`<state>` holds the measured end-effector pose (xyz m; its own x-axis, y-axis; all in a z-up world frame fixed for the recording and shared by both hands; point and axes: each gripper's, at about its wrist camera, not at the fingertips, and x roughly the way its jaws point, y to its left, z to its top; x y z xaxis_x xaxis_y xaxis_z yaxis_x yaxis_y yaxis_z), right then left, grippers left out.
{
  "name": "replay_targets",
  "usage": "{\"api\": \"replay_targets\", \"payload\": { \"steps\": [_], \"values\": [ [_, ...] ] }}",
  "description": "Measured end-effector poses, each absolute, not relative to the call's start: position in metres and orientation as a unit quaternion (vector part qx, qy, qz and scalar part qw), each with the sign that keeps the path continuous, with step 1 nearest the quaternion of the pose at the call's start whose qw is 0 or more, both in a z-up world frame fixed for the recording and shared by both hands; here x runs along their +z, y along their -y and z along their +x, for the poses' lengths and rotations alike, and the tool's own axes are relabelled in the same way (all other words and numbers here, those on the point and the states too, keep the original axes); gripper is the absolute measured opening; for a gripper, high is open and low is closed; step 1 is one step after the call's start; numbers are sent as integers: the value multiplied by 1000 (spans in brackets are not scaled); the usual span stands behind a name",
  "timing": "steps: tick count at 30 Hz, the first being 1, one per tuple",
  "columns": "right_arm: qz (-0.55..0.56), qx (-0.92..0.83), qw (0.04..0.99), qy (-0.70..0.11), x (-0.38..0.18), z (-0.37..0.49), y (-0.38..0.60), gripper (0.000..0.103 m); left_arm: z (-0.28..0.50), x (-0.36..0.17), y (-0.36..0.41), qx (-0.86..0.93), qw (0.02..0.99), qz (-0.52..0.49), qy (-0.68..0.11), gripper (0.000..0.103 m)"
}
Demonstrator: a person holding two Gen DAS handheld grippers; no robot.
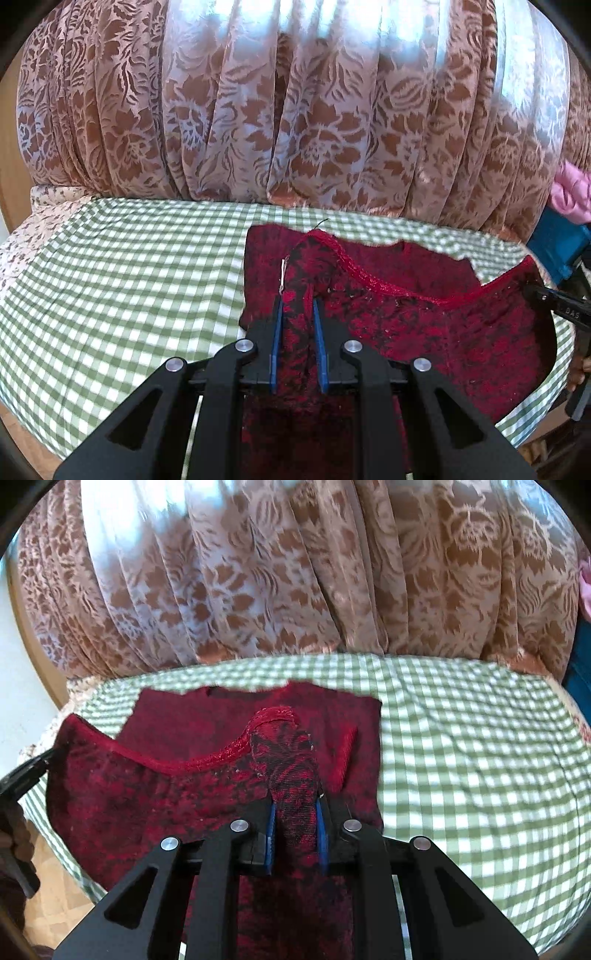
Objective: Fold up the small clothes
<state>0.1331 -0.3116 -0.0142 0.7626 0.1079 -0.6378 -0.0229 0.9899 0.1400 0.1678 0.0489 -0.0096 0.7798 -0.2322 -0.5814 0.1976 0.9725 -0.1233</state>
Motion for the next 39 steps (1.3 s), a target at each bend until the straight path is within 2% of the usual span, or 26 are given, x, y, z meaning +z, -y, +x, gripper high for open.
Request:
{"api": "replay_targets", "payload": {
  "steps": [6,17,21,23,26,31,35,39],
  "values": [
    [57,31,945,-321,9,172,312,16,204,7,-46,-117,947,-24,-299,14],
    [80,-17,949,-304,15,240,332,16,279,18,-43,-121,948,-52,-291,14],
    [94,-10,960,-263,29,221,331,16,240,31,-52,-164,960,-47,-222,15],
    [53,8,968,-244,33,193,319,16,219,27,-61,-170,962,-32,-212,15],
    [64,49,959,-272,21,157,321,16,187,6,-80,-185,954,-22,-235,15],
    [72,88,928,-354,-11,105,317,16,149,-36,-106,-183,926,-62,-324,15],
    [69,110,913,-387,-21,82,309,16,131,-38,-115,-188,919,-88,-336,15],
    [36,136,911,-388,-8,64,300,16,109,-28,-115,-195,922,-73,-326,15]
  ]
}}
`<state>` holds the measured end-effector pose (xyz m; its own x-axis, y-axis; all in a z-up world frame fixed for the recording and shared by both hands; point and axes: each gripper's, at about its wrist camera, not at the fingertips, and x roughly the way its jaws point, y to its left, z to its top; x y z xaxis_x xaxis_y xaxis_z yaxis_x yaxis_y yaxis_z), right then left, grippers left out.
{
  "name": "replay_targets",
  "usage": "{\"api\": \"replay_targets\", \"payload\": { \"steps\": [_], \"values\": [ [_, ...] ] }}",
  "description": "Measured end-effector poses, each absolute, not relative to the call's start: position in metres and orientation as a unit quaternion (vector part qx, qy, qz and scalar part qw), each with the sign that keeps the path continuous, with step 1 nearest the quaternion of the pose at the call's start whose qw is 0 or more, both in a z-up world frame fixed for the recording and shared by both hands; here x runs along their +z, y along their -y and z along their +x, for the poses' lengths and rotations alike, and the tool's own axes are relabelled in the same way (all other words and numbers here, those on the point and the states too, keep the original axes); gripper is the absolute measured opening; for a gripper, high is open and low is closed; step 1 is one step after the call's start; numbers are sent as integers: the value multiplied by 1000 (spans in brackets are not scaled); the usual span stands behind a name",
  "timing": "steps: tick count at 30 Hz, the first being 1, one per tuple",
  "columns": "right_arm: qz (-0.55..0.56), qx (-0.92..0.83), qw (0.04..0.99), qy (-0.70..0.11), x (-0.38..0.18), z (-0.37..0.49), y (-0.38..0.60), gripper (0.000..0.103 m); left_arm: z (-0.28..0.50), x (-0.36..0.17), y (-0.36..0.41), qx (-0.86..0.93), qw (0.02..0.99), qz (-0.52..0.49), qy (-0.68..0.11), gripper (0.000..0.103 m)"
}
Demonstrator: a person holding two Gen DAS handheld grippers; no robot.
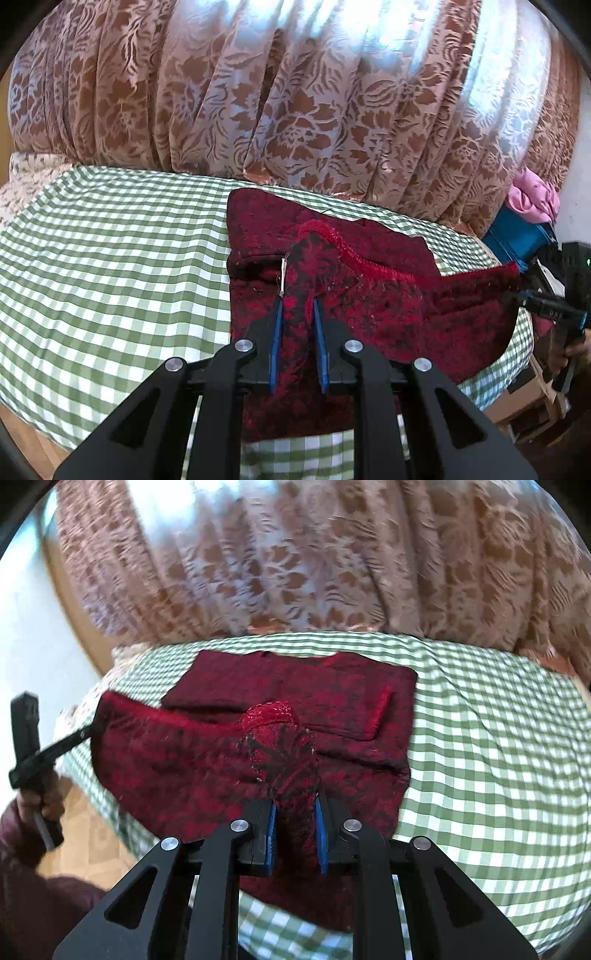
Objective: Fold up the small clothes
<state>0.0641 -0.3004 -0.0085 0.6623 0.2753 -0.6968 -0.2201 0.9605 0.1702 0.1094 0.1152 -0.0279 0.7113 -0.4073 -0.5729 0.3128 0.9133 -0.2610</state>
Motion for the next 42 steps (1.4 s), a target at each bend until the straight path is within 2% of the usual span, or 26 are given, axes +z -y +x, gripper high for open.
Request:
{"api": "replay_targets", "payload": {
  "steps": [10,15,19,24,28,29,30,32,34,36,39,40,42],
  "values": [
    [39,121,947,-295,49,58,308,16,112,24,-129,-188,949,-90,-237,14],
    [60,78,960,-264,63,117,320,16,169,45,-114,-172,962,-71,-202,14],
    [75,24,963,-259,55,189,331,16,236,48,-80,-141,966,-47,-213,14],
    [83,-33,948,-306,11,272,338,16,317,8,-39,-99,956,-13,-276,14],
    [87,-73,921,-373,-49,318,342,16,369,-56,-28,-53,931,2,-360,14],
    [92,-80,910,-397,-70,329,345,16,376,-70,-29,-50,924,-1,-379,15],
    [89,-86,902,-415,-86,336,345,16,384,-89,-33,-44,913,-7,-405,21],
    [90,-92,894,-430,-106,341,345,16,387,-99,-40,-50,909,-36,-412,23],
    [96,-94,894,-427,-110,342,346,20,386,-94,-42,-51,909,-39,-412,29],
    [102,-86,893,-430,-108,343,348,28,383,-87,-46,-52,909,-46,-411,50],
    [144,-69,894,-419,-96,334,362,41,370,-75,-71,-67,907,-103,-404,60],
    [163,-60,895,-412,-90,327,368,44,363,-75,-79,-71,906,-113,-402,60],
    [195,-47,894,-400,-80,310,379,66,340,-71,-93,-83,906,-122,-397,62]
  ]
}}
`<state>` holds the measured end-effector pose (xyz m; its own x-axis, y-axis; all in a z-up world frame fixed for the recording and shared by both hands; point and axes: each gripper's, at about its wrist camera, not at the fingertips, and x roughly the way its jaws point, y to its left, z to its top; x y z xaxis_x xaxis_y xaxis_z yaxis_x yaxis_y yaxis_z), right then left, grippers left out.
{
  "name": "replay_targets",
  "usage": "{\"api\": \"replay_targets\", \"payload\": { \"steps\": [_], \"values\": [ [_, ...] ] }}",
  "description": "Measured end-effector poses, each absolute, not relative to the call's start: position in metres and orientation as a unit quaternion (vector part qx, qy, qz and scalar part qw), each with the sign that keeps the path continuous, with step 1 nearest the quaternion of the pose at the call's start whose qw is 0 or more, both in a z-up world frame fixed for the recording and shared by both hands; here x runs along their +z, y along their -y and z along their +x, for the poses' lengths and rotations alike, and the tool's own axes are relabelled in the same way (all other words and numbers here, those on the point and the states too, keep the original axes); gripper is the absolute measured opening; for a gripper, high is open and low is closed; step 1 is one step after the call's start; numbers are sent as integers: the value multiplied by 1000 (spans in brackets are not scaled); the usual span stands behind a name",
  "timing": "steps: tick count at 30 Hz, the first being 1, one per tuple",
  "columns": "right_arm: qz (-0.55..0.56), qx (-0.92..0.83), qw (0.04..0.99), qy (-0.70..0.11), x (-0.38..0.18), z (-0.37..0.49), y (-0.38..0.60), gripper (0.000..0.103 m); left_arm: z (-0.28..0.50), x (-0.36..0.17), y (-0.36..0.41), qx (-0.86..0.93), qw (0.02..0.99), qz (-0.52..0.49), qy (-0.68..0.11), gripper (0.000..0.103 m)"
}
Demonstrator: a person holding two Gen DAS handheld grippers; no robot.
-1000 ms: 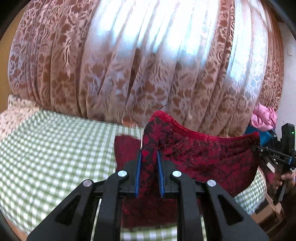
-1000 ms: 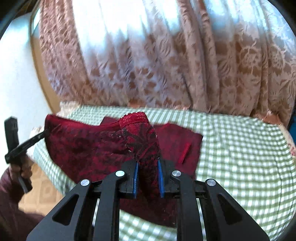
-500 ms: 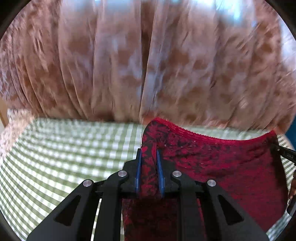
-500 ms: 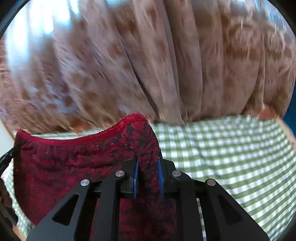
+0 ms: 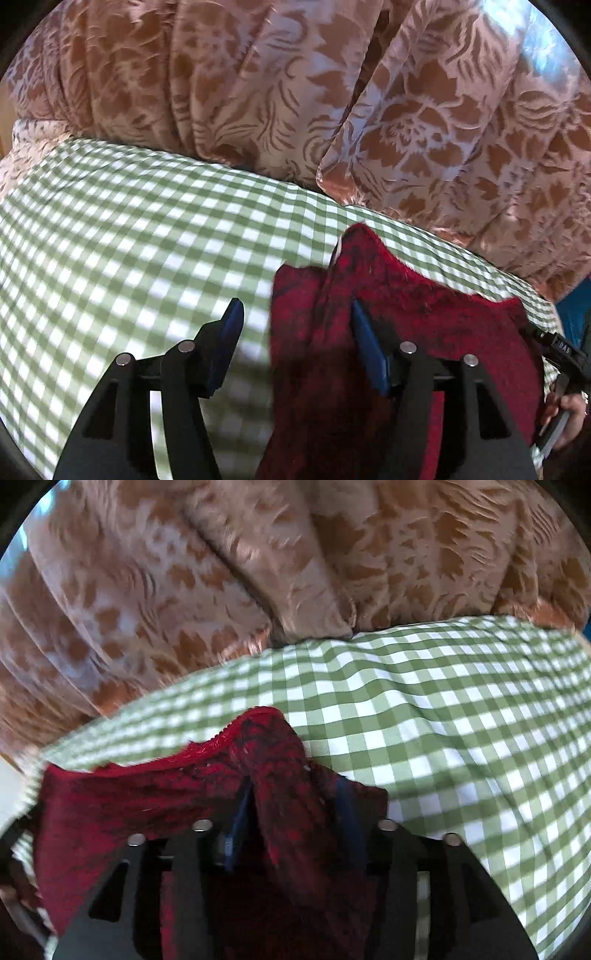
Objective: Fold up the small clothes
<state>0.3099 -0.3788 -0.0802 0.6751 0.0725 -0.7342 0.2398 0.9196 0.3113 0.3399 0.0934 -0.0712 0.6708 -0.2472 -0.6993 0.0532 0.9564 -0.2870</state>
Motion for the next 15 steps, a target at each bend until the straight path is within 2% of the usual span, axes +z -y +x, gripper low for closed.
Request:
{"api": "replay_targets", "payload": {
  "steps": [1,5,6,10,14,15],
  "values": [
    [205,-41,894,-396,-77,300,382,69,332,-72,-96,-87,906,-123,-395,63],
    [244,-4,886,-395,-82,248,397,71,281,-82,-116,-129,895,-156,-397,71],
    [259,6,880,-398,-87,231,400,75,268,-86,-119,-138,890,-166,-402,71],
    [312,36,857,-408,-113,182,403,76,232,-107,-119,-173,863,-211,-424,71],
    [336,50,843,-417,-135,149,389,76,223,-123,-101,-200,844,-233,-440,67],
    [330,49,846,-417,-138,145,385,73,224,-128,-95,-203,840,-233,-447,56]
  ]
}}
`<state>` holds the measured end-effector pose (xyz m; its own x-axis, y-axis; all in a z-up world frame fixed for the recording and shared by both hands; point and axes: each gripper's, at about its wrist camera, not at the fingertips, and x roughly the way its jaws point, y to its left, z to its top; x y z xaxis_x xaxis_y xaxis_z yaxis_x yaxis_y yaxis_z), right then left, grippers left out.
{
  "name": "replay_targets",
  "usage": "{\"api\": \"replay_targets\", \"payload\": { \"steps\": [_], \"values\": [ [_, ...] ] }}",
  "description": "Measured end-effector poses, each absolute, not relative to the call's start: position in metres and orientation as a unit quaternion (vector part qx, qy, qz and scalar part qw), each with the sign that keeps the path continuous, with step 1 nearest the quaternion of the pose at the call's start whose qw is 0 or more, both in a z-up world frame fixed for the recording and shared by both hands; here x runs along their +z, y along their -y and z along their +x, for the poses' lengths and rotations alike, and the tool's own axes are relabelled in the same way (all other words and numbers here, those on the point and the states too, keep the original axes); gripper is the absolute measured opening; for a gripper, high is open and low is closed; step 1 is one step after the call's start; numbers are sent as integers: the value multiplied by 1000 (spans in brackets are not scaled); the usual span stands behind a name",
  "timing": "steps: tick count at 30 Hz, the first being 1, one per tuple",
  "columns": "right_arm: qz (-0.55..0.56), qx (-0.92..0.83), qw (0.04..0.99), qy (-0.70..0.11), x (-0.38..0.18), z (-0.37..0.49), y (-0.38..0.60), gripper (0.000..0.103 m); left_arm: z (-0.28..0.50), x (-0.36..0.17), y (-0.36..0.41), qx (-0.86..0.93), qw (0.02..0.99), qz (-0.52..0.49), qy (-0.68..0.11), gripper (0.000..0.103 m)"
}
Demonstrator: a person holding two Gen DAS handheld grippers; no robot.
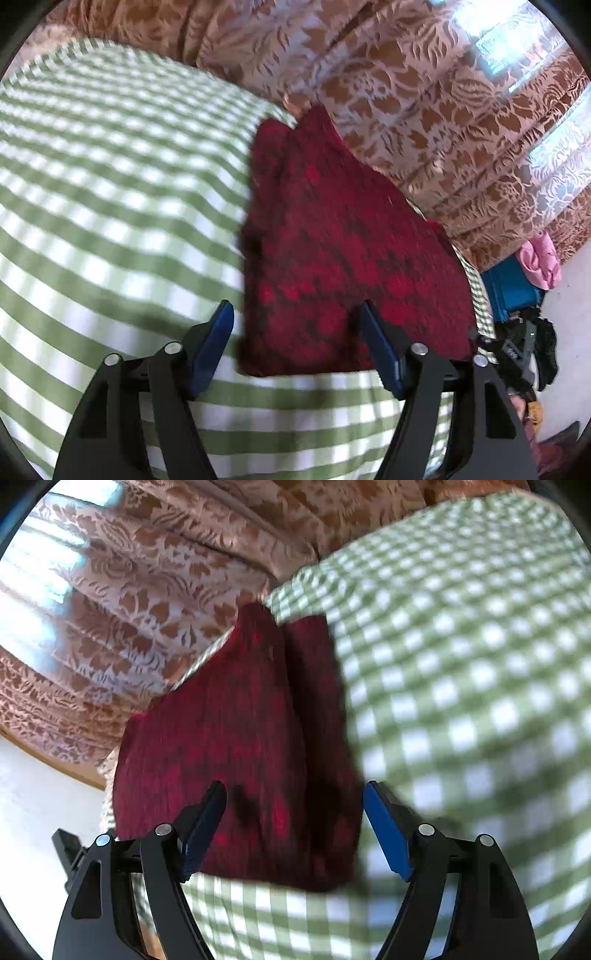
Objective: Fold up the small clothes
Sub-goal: 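Release the folded top and press it flat with both grippers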
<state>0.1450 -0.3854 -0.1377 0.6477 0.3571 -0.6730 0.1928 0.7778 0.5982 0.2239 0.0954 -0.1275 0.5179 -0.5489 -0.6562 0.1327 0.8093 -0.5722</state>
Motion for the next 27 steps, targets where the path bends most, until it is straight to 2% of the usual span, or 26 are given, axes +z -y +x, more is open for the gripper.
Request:
{"api": "replay_targets", "payload": {
  "steps": [1,3,4,6,9,17,19,20,22,25,26,27],
  "values": [
    [320,45,850,-416,-139,144,383,71,224,-132,-90,-194,840,-224,-454,51],
    [317,40,850,-418,-141,145,379,53,221,-135,-90,-193,839,-229,-455,36],
    [325,40,847,-419,-141,145,380,49,220,-134,-91,-191,838,-232,-455,32],
    [323,37,848,-418,-138,143,381,35,213,-125,-91,-189,846,-220,-448,21],
    [313,38,854,-413,-128,135,379,30,201,-112,-96,-189,852,-205,-442,18],
    [279,53,861,-423,-119,90,377,28,152,-104,-102,-187,851,-191,-453,17],
    [270,56,861,-427,-122,76,375,28,138,-99,-101,-167,859,-168,-455,19],
    [271,55,860,-430,-125,69,375,28,134,-95,-100,-153,864,-156,-454,23],
    [270,55,860,-429,-127,65,374,28,125,-84,-101,-121,879,-132,-441,23],
    [283,53,856,-430,-126,67,376,38,120,-66,-105,-79,899,-104,-417,37],
    [287,49,854,-431,-124,68,377,45,120,-61,-107,-67,905,-99,-409,46],
    [287,47,856,-428,-121,67,378,50,120,-55,-109,-53,911,-89,-398,48]
  ]
}}
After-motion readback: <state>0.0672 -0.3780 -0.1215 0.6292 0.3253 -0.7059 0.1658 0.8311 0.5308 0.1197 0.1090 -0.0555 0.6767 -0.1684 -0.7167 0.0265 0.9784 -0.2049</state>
